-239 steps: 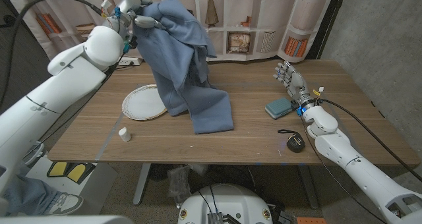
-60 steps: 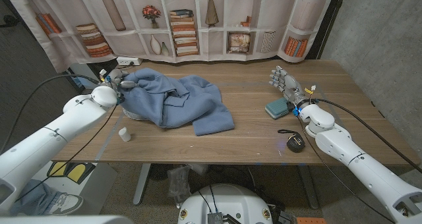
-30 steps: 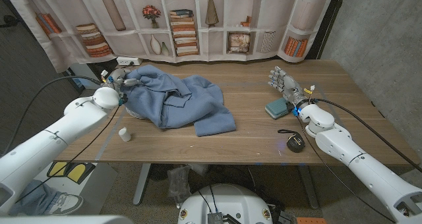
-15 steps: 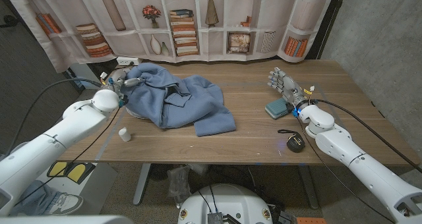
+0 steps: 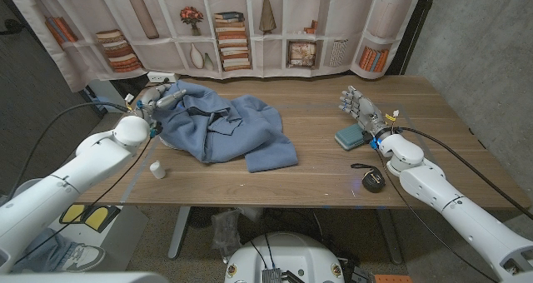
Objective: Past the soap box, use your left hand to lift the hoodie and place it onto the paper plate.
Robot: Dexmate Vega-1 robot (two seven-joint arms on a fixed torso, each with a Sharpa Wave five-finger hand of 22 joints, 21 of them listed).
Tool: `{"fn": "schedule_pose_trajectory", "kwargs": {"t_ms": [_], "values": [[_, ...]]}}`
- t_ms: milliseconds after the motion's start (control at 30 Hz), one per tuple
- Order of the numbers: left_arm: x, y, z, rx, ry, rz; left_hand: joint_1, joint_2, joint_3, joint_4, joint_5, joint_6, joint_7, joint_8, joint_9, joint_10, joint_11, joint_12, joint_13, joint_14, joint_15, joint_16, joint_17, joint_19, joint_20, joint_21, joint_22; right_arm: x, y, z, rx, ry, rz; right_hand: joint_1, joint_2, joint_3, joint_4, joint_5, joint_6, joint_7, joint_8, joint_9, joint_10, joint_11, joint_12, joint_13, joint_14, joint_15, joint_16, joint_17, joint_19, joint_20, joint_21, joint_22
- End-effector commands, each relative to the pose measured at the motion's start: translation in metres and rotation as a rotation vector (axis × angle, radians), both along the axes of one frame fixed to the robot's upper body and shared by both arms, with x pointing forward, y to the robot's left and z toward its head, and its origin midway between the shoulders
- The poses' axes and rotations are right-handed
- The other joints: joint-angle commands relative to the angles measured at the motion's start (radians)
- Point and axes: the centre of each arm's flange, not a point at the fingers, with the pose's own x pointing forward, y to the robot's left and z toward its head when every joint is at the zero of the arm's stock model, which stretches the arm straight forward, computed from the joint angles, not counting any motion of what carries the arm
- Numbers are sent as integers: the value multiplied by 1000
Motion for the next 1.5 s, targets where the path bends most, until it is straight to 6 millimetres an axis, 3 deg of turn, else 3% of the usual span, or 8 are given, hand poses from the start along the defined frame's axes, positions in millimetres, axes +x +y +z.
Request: {"fn": "schedule_pose_trajectory", "kwargs": {"t_ms": [33, 533, 1000, 1500], "values": [[-4, -2, -1, 7, -3, -19, -47, -17, -30, 2, 19, -46, -2, -10, -4, -42, 31, 2, -21, -40, 10, -4, -17, -31, 9, -29, 4, -1, -1, -3, 6, 1, 2, 1, 12, 1, -5, -3, 4, 0, 2, 2, 10, -1, 3, 5, 7, 0, 0, 2, 10, 0, -1, 5], [-18, -5, 7, 21, -30, -20, -109, -25, -96, -14, 58, -302, -6, -23, -19, -208, 28, -2, -98, -154, 45, -6, -88, -90, 10, -116, 4, -2, -1, -5, 7, -3, 1, 0, 13, 0, -5, -3, 5, 1, 2, 2, 11, -2, 4, 5, 7, 0, 0, 2, 11, 1, -5, 5], [-34, -13, 22, 45, -78, -16, -112, -17, -102, -16, 63, -305, 1, -11, -21, -215, 33, 5, -113, -165, 52, -3, -101, -110, 10, -135, 4, -6, 1, -3, 0, -7, 0, 1, 13, -1, -6, -3, 4, 2, 2, 2, 10, -2, 3, 5, 6, 0, -1, 2, 12, 1, -8, 5], [-59, -19, 54, 122, -97, -14, -105, 7, -97, -20, 69, -289, 10, 2, -24, -218, 41, 12, -132, -175, 56, 1, -119, -129, 9, -157, 4, -10, 3, -3, 14, -14, -3, 1, 13, -1, -6, -3, 4, 2, 2, 2, 9, -1, 3, 5, 7, 2, 0, 2, 13, 2, -12, 5]]}}
